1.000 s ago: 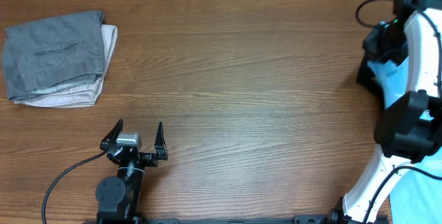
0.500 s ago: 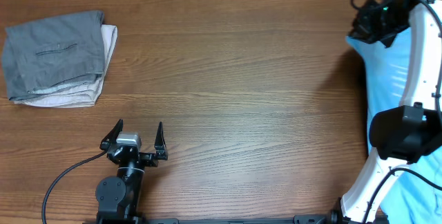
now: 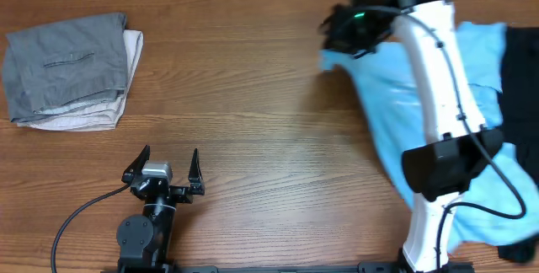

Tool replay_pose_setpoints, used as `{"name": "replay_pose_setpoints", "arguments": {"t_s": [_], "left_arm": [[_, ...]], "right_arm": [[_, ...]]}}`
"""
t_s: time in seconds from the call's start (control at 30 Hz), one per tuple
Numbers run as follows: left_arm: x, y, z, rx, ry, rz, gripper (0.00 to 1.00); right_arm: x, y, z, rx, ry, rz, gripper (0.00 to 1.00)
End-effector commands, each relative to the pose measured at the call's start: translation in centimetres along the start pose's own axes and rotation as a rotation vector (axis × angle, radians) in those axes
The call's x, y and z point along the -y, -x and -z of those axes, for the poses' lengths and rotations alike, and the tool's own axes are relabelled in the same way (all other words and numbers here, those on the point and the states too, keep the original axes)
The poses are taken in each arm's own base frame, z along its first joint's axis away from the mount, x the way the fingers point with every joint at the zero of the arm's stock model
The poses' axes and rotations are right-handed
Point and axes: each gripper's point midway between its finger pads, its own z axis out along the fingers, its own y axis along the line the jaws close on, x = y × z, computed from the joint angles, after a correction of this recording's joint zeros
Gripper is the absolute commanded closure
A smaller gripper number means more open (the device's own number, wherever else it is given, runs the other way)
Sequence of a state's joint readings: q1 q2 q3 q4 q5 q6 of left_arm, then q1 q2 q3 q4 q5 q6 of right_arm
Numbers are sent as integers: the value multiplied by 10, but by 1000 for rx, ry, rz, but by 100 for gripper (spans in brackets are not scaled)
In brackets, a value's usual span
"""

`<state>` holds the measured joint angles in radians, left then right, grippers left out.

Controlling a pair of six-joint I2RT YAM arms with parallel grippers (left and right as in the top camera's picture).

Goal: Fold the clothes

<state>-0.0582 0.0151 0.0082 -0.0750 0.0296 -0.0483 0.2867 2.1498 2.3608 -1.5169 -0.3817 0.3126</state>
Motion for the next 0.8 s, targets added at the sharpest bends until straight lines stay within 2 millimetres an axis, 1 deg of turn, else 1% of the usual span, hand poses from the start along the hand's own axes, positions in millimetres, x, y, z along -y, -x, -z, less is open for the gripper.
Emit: {"name": "replay_pose_setpoints", "arguments": {"t_s": [0.0,0.1,0.2,0.3,0.4,0.77], "left_arm": [[1,1,0,7,-6,-19,0],[1,1,0,7,-6,-19,0],[1,1,0,7,-6,-19,0],[1,1,0,7,-6,-19,0],[1,1,0,7,-6,-19,0],[1,1,0,7,-6,-19,0]], "right_arm": [[-40,-25,-17,-28,13,86,96],[-58,-42,-44,-44,-23,128,96],[-76,-59,-65,-66,-16,187,96],[-86,-68,-77,-75,-7,218,96],[-88,-71,-79,-80,-6,225,96],[-87,-69,-78,-77,-7,222,96]]}}
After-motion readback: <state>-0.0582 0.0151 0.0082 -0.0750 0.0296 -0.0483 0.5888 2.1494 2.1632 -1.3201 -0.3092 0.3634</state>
